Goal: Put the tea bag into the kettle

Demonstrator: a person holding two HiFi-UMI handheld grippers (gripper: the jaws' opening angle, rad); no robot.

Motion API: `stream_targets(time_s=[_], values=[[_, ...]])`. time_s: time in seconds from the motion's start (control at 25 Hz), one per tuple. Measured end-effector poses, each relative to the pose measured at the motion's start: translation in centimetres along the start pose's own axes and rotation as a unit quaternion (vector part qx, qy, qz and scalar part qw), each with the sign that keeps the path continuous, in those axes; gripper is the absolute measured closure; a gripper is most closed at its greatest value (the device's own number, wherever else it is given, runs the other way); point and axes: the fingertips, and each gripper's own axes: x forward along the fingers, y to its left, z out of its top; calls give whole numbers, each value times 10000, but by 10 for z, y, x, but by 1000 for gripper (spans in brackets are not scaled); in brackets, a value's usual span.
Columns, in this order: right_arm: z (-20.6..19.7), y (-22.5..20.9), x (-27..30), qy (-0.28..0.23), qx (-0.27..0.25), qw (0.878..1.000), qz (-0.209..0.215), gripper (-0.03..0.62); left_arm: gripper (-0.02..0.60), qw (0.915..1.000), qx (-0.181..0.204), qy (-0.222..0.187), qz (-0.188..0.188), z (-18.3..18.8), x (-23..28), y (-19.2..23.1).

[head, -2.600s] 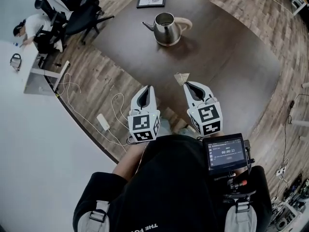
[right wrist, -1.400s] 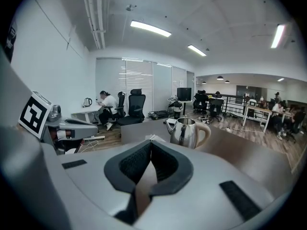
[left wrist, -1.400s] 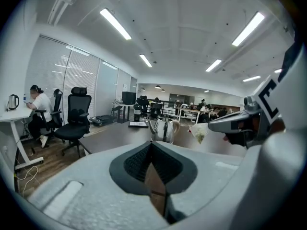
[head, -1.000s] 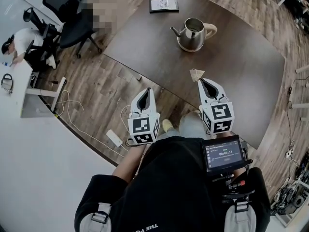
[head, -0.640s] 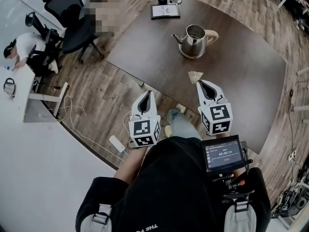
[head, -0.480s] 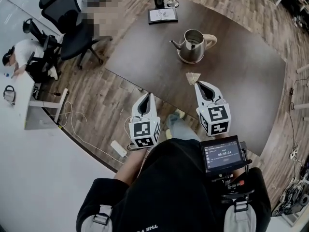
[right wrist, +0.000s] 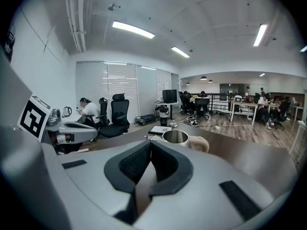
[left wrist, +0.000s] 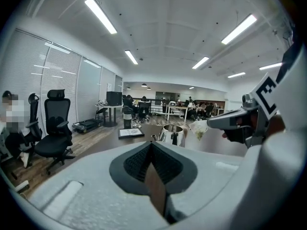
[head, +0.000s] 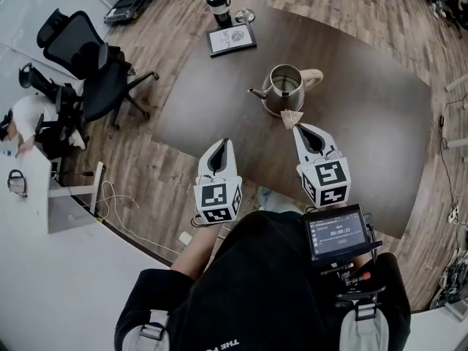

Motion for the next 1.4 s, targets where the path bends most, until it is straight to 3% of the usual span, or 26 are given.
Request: stream_targets(time_s=[0.44, 0.8, 1.12, 1.4], values=[[34, -47, 34, -244, 409, 9983, -340, 585, 577, 9977, 419, 92, -521, 40, 77, -4], [41, -69, 49, -265, 579, 9953, -736, 585, 577, 9941, 506, 232, -934, 42, 117, -5], [56, -82, 48, -250, 632, 9875, -1421, 585, 577, 9838, 593, 293, -1669, 50, 147, -14], [70, -83, 48, -262, 562, 9821, -1780, 585, 577, 9780, 602, 100, -1995, 68, 161, -11]])
